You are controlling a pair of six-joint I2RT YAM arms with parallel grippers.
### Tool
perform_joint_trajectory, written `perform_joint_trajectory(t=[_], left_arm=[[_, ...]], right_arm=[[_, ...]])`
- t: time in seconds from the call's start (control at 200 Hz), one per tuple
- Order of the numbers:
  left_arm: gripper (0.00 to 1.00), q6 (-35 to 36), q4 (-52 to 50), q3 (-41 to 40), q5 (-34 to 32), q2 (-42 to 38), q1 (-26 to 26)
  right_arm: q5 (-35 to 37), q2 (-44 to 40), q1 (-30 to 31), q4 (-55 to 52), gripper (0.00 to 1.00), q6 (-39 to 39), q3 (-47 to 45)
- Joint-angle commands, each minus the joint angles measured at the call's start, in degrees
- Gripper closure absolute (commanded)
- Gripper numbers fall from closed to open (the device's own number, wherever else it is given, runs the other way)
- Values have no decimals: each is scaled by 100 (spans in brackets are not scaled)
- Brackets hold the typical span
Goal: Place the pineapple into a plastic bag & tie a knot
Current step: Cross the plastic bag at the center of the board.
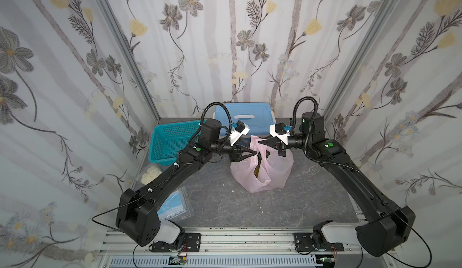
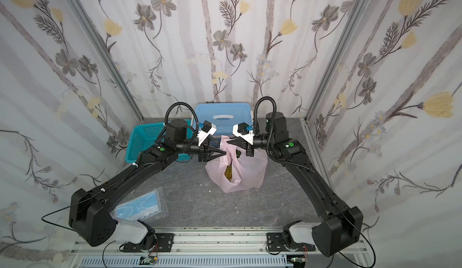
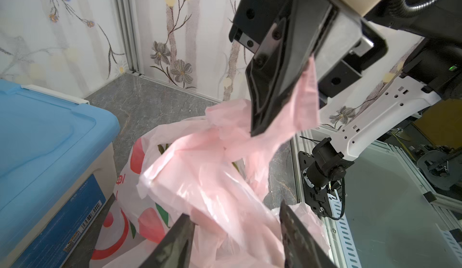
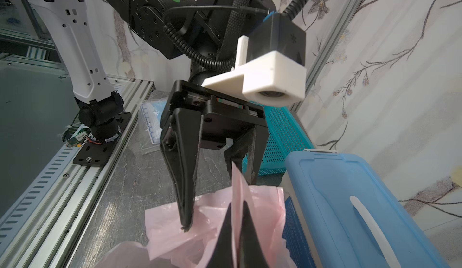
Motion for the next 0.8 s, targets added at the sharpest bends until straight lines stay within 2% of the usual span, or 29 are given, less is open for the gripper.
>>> perform_joint_trajectory(t=[0.0, 0.235, 0.35, 0.425, 0.565, 0.629, 0.674, 0.799], left_arm=[[43, 119, 346, -22, 64, -26, -6], [42, 8, 726, -48, -18, 115, -190], [45, -82, 1114, -170, -46, 123, -251], [51, -185, 1455, -268, -123, 149, -279], [72, -83, 1951, -419, -570, 190, -367], [87, 70, 2129, -473, -873, 213, -400], [93, 173, 2220, -485, -1044, 228, -411], [100, 588, 2256, -431, -1388, 264, -455]], right_arm=[[-198, 19, 90, 30, 100, -206, 48], [-474, 238, 280, 391, 100, 214, 146], [-556, 304, 290, 620, 100, 483, 147], [-582, 342, 306, 639, 100, 551, 153], [-535, 324, 311, 697, 100, 798, 152], [-486, 262, 303, 692, 88, 933, 154], [-432, 204, 309, 657, 74, 1022, 173], [-73, -80, 254, 513, 45, 1399, 213]])
